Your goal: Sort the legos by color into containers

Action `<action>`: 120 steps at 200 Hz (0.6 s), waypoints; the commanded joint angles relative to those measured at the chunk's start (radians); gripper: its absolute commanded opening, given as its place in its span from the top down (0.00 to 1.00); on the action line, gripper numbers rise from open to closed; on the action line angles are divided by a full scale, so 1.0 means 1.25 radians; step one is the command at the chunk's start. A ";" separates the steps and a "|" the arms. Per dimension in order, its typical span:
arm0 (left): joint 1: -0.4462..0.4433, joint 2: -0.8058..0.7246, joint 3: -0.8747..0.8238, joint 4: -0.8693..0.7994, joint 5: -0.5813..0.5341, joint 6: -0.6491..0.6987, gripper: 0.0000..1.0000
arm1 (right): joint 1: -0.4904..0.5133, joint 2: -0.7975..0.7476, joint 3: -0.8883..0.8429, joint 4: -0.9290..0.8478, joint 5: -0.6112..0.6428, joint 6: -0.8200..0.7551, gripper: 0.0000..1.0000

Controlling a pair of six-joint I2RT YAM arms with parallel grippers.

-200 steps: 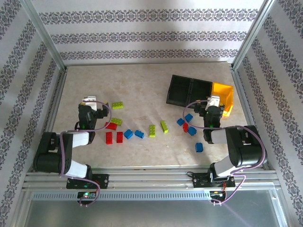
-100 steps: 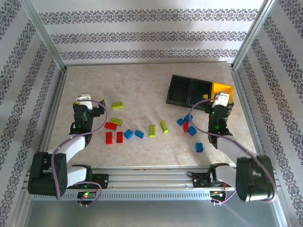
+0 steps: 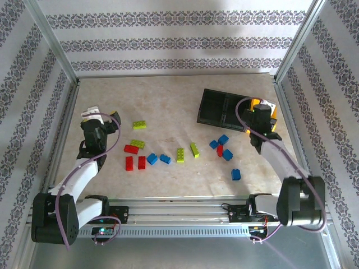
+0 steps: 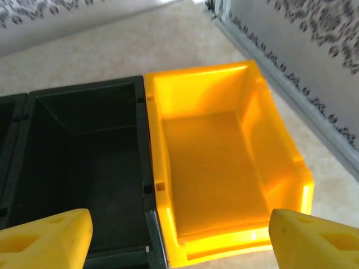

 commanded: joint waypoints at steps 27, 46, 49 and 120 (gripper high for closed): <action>0.002 0.012 0.014 -0.051 0.010 -0.055 0.00 | -0.054 0.145 0.146 -0.129 -0.092 0.067 0.23; 0.003 0.017 0.012 -0.052 0.011 -0.062 0.00 | -0.069 0.198 0.188 -0.140 -0.145 0.066 0.25; 0.003 0.017 0.012 -0.053 0.011 -0.062 0.00 | -0.072 0.207 0.195 -0.142 -0.153 0.065 0.26; 0.003 0.020 0.011 -0.064 -0.001 -0.069 0.00 | -0.080 0.335 0.282 -0.154 -0.219 0.036 0.41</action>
